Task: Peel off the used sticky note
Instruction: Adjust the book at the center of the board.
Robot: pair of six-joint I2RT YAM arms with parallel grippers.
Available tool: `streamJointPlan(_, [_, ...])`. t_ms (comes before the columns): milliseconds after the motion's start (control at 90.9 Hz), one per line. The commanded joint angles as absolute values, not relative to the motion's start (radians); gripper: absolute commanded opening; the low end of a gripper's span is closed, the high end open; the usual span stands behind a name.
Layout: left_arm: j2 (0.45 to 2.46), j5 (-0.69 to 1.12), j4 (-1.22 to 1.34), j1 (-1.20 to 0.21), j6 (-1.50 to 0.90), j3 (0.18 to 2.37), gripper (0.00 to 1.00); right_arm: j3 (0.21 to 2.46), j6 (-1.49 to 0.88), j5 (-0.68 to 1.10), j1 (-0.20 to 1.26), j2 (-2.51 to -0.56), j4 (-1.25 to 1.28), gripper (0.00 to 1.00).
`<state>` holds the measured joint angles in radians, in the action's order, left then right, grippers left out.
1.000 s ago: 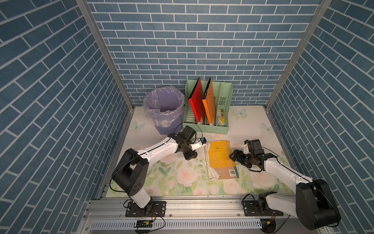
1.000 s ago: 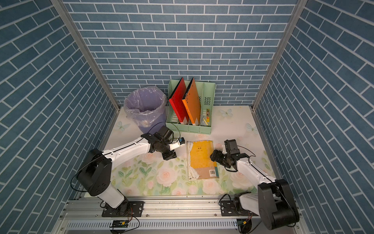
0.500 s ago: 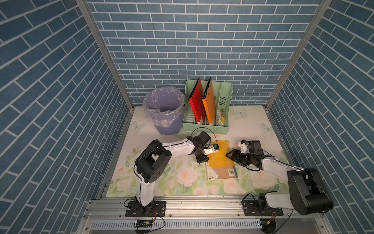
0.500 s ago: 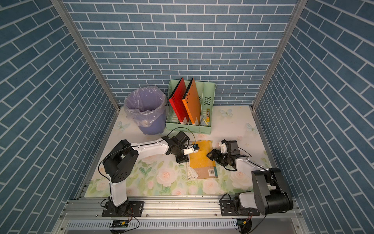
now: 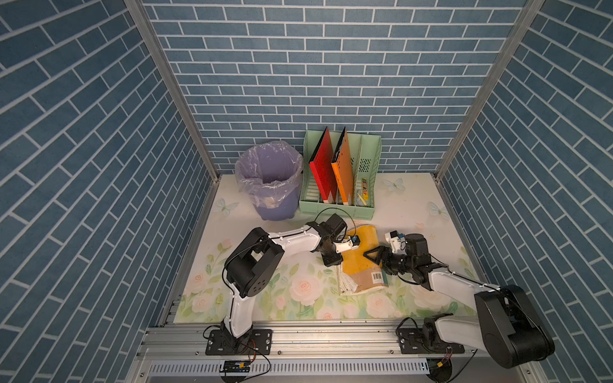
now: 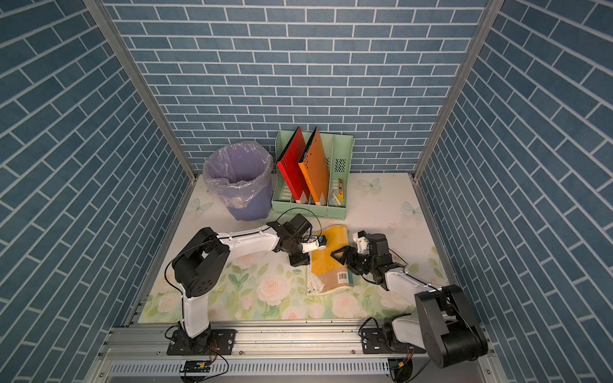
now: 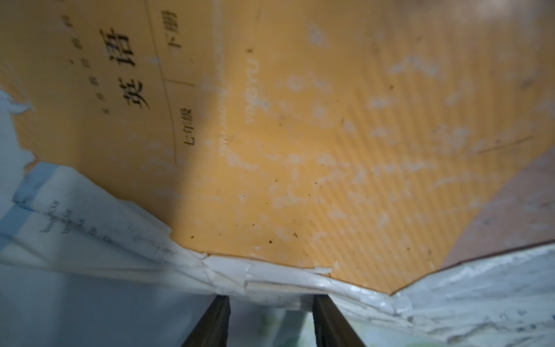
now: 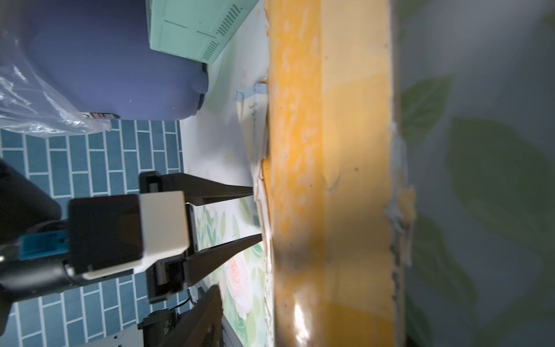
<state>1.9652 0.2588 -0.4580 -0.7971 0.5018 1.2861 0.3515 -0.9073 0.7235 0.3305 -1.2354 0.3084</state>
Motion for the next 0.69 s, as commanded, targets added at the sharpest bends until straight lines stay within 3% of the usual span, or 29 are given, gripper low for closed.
streamJointPlan(0, [2.051, 0.252, -0.454, -0.817, 0.512, 1.264, 0.49, 0.337, -1.043, 0.783, 0.388, -1.181, 0.484, 0.67])
streamJointPlan(407, [2.041, 0.250, -0.473, -0.800, 0.519, 1.264, 0.48, 0.306, -1.214, 0.707, 0.582, -1.231, 0.783, 0.61])
streamJointPlan(682, [2.009, 0.262, -0.471, -0.768, 0.519, 1.237, 0.47, 0.350, -1.207, 0.687, 0.645, -1.296, 0.788, 0.54])
